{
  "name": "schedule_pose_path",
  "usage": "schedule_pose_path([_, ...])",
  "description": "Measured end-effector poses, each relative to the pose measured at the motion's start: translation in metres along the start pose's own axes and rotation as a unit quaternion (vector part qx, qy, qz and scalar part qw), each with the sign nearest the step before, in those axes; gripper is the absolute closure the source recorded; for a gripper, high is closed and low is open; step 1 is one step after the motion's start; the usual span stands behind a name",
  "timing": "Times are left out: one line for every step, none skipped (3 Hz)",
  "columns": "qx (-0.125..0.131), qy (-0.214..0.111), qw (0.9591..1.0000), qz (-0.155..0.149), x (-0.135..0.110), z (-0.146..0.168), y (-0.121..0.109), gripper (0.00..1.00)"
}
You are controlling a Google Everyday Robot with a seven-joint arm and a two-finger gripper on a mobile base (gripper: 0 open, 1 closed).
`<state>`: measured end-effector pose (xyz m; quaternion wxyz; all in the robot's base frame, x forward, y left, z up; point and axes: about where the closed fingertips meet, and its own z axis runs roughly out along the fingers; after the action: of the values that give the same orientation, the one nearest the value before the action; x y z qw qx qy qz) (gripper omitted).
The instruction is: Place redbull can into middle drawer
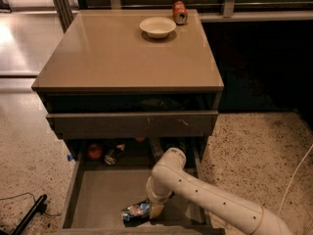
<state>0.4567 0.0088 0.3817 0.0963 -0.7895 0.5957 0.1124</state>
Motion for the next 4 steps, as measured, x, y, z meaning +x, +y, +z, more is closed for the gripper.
schedule_pose_path([-0.015,-0.006,0.9998,0.011,0.0090,0.0175,0.0061,1.00])
schedule_pose_path([-0.015,-0.006,0.9998,0.011,0.0090,0.0175,0.0061,1.00])
schedule_pose_path([-0.015,-0.006,0.9998,0.011,0.0090,0.0175,0.0061,0.82])
schedule_pose_path([-0.015,-0.006,0.9998,0.011,0.0090,0.0175,0.0061,0.58])
